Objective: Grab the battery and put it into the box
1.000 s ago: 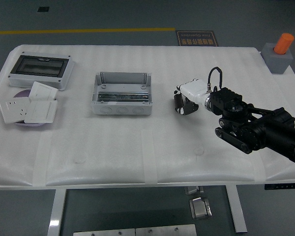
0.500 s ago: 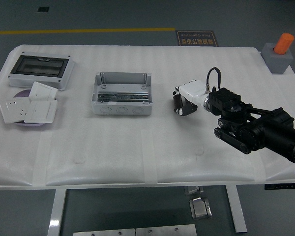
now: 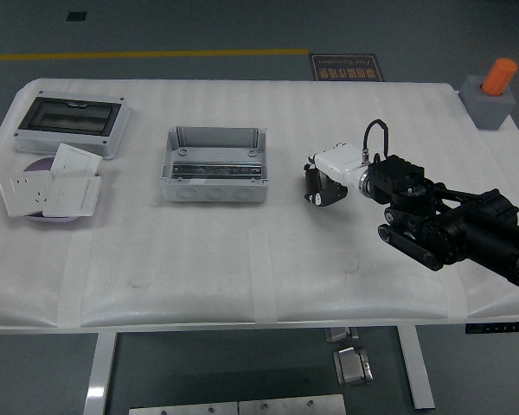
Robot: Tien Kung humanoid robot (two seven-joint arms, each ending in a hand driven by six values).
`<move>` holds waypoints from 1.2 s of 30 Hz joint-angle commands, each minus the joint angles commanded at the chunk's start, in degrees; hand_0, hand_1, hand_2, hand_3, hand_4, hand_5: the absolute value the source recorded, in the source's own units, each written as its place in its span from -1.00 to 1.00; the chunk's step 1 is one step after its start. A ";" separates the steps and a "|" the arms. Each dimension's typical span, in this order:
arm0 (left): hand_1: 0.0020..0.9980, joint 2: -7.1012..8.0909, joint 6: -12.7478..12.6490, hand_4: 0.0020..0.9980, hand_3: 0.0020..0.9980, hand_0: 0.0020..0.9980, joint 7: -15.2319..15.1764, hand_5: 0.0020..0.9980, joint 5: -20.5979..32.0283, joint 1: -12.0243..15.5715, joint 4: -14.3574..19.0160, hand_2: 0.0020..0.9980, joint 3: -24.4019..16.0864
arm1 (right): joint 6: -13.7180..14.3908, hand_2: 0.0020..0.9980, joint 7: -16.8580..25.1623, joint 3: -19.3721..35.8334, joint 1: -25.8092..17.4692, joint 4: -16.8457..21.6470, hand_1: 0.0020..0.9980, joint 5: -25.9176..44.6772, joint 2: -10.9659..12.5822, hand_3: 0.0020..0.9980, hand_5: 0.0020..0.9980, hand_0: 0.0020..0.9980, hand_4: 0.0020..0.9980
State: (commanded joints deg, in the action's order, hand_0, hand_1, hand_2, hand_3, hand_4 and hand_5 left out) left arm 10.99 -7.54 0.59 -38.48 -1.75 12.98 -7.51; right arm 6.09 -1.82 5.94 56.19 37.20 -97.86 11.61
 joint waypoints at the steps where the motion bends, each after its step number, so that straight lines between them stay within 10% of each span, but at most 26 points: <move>1: 0.23 0.01 -0.01 -0.07 0.23 0.18 -0.05 -0.07 0.04 0.00 0.01 -0.02 0.03 | -0.01 0.55 0.06 -0.07 0.04 0.04 0.61 0.16 0.01 0.76 0.12 0.84 0.89; 36: 0.23 0.10 -0.21 -0.15 0.22 0.18 -1.07 -0.08 1.33 -0.46 0.24 -0.04 1.29 | 0.59 0.60 1.54 1.51 0.27 -0.92 0.66 -0.84 0.73 0.79 0.26 0.89 1.00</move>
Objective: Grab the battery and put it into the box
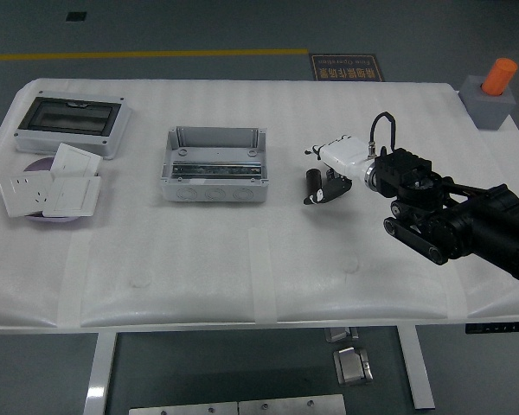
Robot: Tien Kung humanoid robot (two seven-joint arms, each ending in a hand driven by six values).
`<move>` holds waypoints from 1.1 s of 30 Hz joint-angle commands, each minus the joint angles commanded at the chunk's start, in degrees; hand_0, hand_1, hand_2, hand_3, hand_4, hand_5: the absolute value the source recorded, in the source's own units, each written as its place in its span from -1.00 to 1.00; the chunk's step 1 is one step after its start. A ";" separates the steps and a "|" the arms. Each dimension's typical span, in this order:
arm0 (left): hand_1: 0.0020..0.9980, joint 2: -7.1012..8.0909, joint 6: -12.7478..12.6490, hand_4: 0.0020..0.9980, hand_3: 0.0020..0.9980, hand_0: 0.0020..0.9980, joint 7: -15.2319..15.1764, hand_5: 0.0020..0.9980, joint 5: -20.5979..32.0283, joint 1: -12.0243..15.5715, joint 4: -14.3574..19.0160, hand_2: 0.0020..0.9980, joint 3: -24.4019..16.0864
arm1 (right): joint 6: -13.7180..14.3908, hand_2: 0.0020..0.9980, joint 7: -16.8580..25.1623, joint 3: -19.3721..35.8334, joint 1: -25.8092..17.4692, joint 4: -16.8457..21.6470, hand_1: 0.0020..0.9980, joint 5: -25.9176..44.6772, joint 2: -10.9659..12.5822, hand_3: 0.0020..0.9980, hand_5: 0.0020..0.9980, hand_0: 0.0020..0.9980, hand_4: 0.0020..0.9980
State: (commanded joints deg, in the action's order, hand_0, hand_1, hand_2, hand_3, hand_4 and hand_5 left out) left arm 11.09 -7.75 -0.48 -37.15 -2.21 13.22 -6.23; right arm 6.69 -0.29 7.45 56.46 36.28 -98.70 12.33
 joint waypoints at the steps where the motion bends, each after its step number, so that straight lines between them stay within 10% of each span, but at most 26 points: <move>1: 0.23 0.00 0.00 -0.15 0.22 0.18 -0.02 -0.08 0.04 0.00 0.00 -0.04 0.04 | 0.06 0.60 0.05 0.00 -0.06 0.00 0.66 -0.03 0.01 0.79 0.26 0.89 1.00; 4: 0.23 0.02 -0.03 -0.15 0.22 0.18 -0.08 -0.08 0.09 0.00 0.00 -0.04 0.11 | 0.03 0.53 0.18 0.10 -0.26 -0.03 0.63 -0.21 0.08 0.63 0.09 0.86 0.71; 33: 0.23 0.09 -0.21 -0.13 0.22 0.18 -0.33 -0.02 -0.22 0.05 0.09 -0.05 0.23 | 2.49 0.49 0.35 -0.67 -2.01 -0.91 0.59 1.76 -0.40 0.53 0.03 0.84 0.57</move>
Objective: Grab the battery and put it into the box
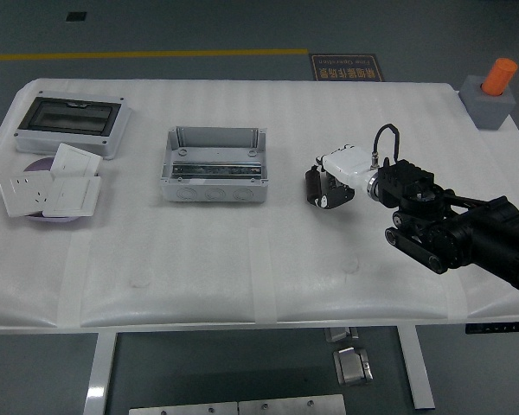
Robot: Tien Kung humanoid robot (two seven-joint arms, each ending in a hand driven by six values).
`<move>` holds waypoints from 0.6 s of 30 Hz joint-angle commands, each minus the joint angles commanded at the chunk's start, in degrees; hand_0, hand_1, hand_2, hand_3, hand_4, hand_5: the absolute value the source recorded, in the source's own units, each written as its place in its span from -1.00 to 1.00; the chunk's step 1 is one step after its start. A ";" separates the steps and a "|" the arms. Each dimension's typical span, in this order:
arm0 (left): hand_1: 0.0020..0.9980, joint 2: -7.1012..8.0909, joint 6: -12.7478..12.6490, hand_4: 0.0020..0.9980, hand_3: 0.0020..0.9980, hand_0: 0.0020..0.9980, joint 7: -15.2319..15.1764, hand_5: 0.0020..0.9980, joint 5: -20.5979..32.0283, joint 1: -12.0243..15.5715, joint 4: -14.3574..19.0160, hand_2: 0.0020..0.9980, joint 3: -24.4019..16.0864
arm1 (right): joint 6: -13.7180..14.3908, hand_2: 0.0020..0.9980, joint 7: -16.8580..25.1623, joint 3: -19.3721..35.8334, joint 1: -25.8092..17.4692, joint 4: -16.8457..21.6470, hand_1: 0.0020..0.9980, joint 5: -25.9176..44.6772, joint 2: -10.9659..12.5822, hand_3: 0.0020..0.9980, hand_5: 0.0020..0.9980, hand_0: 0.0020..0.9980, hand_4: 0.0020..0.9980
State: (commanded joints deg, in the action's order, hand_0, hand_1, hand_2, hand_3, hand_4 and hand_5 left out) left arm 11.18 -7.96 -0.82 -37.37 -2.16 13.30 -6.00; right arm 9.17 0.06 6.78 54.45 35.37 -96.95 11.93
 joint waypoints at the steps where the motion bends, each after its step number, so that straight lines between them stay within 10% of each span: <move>1: 0.23 0.00 -0.01 -0.12 0.22 0.18 -0.01 -0.02 -0.04 0.00 0.00 -0.04 -0.01 | 0.12 0.48 -0.01 -0.02 -0.02 0.02 0.59 0.06 -0.08 0.53 0.03 0.83 0.58; 18: 0.23 -0.01 -0.18 -0.12 0.22 0.18 -0.17 -0.01 0.05 0.03 0.02 -0.03 0.11 | 2.83 0.41 0.40 -0.46 -0.42 0.47 0.54 1.32 -0.45 0.41 -0.10 0.79 0.35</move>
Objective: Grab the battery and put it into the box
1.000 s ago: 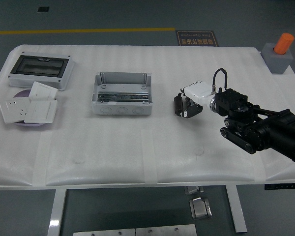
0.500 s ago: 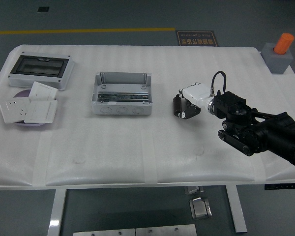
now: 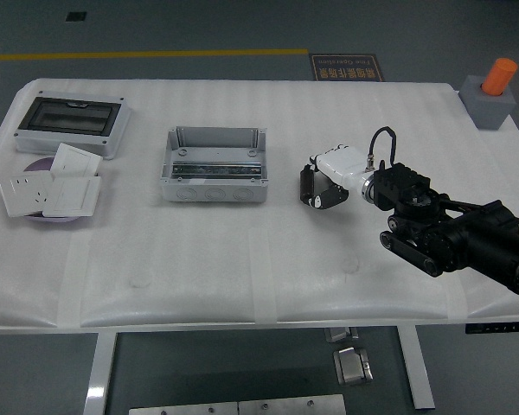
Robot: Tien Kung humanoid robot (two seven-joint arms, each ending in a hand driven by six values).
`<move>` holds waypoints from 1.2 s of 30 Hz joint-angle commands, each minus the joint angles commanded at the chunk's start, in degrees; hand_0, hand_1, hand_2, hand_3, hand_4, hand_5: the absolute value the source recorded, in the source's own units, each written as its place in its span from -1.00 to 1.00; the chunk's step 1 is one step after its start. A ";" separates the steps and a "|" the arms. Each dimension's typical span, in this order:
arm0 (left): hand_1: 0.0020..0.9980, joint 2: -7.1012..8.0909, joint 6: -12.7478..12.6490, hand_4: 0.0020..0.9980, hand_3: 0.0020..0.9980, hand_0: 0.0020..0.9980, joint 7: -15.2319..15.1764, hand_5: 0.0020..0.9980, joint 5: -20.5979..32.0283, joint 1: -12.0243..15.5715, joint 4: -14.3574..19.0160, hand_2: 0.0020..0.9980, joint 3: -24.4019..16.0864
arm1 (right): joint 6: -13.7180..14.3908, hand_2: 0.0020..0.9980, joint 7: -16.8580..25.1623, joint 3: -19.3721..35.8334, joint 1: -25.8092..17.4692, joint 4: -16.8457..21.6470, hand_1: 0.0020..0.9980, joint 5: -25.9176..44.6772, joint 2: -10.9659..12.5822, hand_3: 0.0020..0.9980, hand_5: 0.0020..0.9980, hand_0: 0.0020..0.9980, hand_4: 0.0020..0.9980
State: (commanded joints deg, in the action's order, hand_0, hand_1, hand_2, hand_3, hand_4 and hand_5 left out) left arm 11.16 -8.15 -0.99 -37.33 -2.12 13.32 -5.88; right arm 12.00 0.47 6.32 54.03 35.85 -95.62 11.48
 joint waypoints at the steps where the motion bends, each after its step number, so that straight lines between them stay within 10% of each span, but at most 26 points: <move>1: 0.23 0.01 -0.02 -0.12 0.22 0.18 -0.03 -0.01 0.05 -0.01 0.00 -0.02 0.03 | 0.14 0.33 0.00 -0.05 -0.02 0.03 0.50 0.13 0.03 0.32 -0.29 0.75 0.01; 18: 0.23 -0.16 -0.26 -0.12 0.23 0.18 -0.02 -0.01 -0.04 0.35 -0.40 0.01 -0.75 | 8.67 0.30 -2.63 1.30 2.15 12.56 0.48 1.48 4.85 0.30 -0.29 0.72 -0.02; 36: 0.23 0.02 0.58 -0.10 0.23 0.18 1.25 0.01 -2.05 0.41 -0.56 0.03 -2.63 | 4.60 0.30 -5.44 6.34 5.33 7.03 0.48 1.35 -6.52 0.30 -0.25 0.71 0.02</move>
State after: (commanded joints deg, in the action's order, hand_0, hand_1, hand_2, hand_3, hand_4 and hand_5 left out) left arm 11.18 -7.56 0.27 -39.38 -1.71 12.76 -8.52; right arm 16.61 -4.97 12.66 59.36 42.88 -94.27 4.97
